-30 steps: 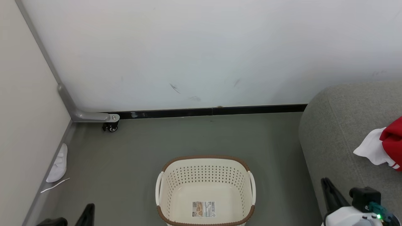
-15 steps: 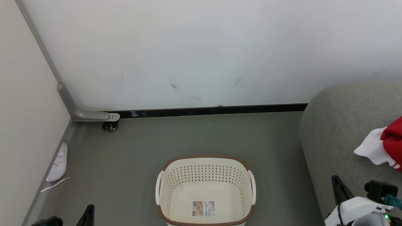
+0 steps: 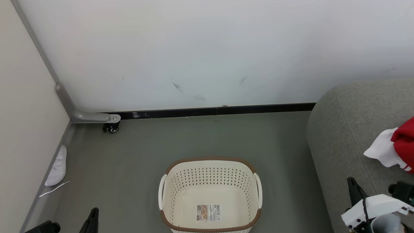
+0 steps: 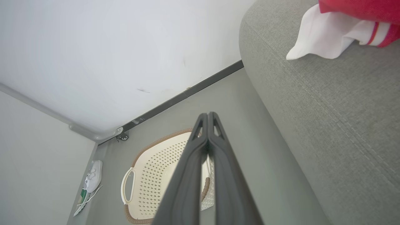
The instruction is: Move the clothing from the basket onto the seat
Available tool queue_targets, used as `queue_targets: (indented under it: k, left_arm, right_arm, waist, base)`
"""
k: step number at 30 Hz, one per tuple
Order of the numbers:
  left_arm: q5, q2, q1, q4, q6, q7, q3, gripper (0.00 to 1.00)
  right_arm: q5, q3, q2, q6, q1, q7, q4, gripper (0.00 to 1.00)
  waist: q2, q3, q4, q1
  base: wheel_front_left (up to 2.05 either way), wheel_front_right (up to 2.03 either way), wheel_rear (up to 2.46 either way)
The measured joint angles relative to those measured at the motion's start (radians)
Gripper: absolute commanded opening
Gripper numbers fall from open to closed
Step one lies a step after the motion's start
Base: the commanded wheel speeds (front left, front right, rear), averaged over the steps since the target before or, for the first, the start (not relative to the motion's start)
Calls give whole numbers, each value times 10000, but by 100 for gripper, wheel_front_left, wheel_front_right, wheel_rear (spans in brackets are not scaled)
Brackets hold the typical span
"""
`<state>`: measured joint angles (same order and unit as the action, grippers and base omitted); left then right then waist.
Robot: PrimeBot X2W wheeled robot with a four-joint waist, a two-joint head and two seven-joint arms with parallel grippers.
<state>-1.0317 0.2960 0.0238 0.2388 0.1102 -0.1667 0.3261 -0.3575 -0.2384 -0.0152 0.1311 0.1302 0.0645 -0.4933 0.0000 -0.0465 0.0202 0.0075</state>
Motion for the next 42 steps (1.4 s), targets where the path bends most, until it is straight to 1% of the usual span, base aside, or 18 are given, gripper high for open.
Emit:
queue_targets:
  k: [6, 10, 14, 19, 22, 23, 27, 34, 39, 42]
  left_arm:
    - [-527, -159, -2, -8, -176, 255, -288, 0]
    - [-863, -299, -3, -12, -293, 353, -497, 0]
    - [-1181, -451, -5, -12, -430, 527, -669, 0]
    - [-1645, -554, -13, -10, -589, 692, -938, 0]
    - [-1848, -711, -24, -10, -698, 759, -1074, 0]
    - [-2002, -765, -35, -8, -725, 871, -1170, 0]
    - [-2364, -826, -134, 4, -859, 970, -1377, 0]
    - [-2955, -1097, -183, 27, -1055, 1181, -1699, 0]
    - [-3348, -1229, -246, 58, -1248, 1344, -1969, 0]
    - [-3603, -1379, -317, 77, -1319, 1457, -2098, 0]
  right_arm:
    - [-1022, -73, -4, -2, 0, -339, 48, 0]
    - [-1691, -86, -10, -2, 0, -558, 113, 0]
    - [-2395, -86, -15, -2, -1, -708, 255, 0]
    - [-3254, -77, -29, -2, -4, -876, 334, 0]
    - [-3777, -58, -33, -2, -6, -982, 385, 0]
    - [-4113, -44, -42, -2, -11, -1064, 428, 0]
    - [-4817, 2, -56, -2, -23, -1174, 583, 0]
    - [-6015, 144, -100, -4, -27, -1296, 723, 0]
    - [-6853, 238, -111, -4, -30, -1369, 922, 0]
    - [-7373, 267, -127, -4, -32, -1469, 988, 0]
  waist:
    - [0, -9, -26, 55]
    - [0, -22, -38, 82]
    - [0, -27, -50, 96]
    - [0, -18, -64, 98]
    - [0, -1, -73, 83]
    - [0, 16, -78, 68]
    - [0, 62, -88, 32]
    - [0, 162, -107, -27]
    - [0, 231, -121, -52]
    - [0, 268, -129, -58]
  base:
    - [0, 0, 0]
    - [0, 0, 0]
    - [0, 0, 0]
    - [0, 0, 0]
    - [0, 0, 0]
    - [0, 0, 0]
    - [0, 0, 0]
    - [0, 0, 0]
    - [0, 0, 0]
    - [0, 0, 0]
